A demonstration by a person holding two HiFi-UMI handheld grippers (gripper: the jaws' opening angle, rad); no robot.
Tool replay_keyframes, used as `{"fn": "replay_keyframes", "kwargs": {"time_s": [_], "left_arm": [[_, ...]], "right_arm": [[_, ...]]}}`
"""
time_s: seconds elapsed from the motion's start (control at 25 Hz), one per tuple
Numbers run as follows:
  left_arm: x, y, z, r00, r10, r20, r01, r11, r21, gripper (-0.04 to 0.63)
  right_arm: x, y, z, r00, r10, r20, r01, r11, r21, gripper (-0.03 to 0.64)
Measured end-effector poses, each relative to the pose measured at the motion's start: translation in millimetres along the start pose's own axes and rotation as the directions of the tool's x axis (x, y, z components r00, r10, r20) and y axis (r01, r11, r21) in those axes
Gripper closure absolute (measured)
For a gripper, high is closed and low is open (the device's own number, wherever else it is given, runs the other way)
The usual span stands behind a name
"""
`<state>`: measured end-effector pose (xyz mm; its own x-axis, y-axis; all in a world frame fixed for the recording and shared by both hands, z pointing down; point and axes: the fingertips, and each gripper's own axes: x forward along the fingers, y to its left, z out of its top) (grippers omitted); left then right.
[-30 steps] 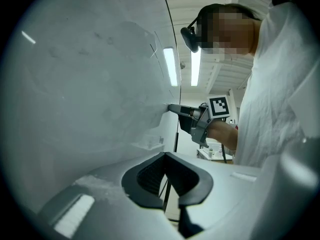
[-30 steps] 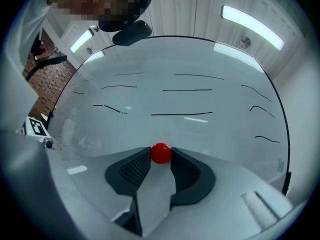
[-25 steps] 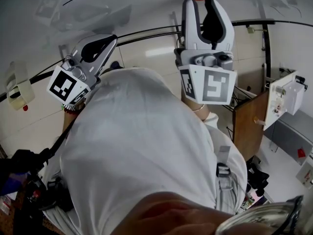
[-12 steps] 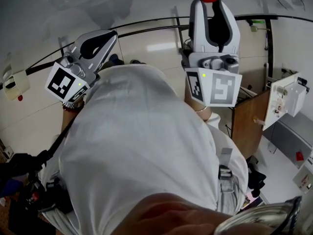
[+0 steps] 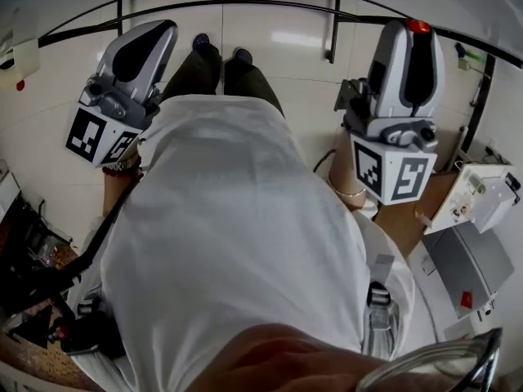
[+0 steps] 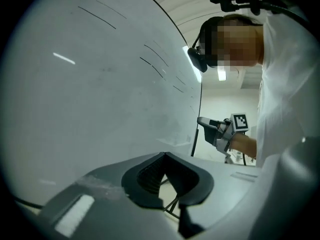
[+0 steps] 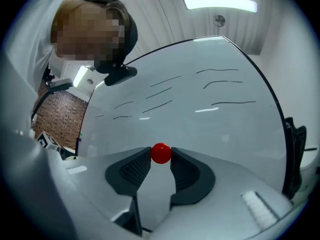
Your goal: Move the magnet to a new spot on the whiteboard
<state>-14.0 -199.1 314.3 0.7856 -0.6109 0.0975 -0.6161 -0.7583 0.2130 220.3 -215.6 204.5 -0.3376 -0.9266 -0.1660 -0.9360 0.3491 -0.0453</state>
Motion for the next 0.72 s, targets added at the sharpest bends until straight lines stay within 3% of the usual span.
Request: {"fn": "replay_keyframes", "kwargs": {"time_s": [0.12, 0.24, 0.48, 0.72], "left_arm": [[-14, -14, -3, 1.0, 0.002, -0.01, -0.002, 1.0, 0.005, 0.589], [-19, -23, 4, 1.0, -0.022, -0.005, 0.022, 0.999, 0.047, 0.589], [-43, -54, 9, 0.993, -0.11, 0.049, 0.108, 0.993, 0.039, 0.589], [-147, -59, -13, 0.999, -0.008, 0.052, 0.006, 0.999, 0.041, 0.589]], "right_arm": [[-13, 8, -5, 1.0, 0.004, 0.017, -0.005, 0.996, 0.084, 0.491], [-33, 17, 6, 1.0, -0.003, 0.026, 0.001, 0.998, 0.063, 0.491], [-79, 33, 19, 0.996, -0.081, 0.034, 0.08, 0.996, 0.04, 0.489], [-101, 111, 20, 0.999, 0.01, 0.045, -0.012, 0.998, 0.054, 0.49]]}}
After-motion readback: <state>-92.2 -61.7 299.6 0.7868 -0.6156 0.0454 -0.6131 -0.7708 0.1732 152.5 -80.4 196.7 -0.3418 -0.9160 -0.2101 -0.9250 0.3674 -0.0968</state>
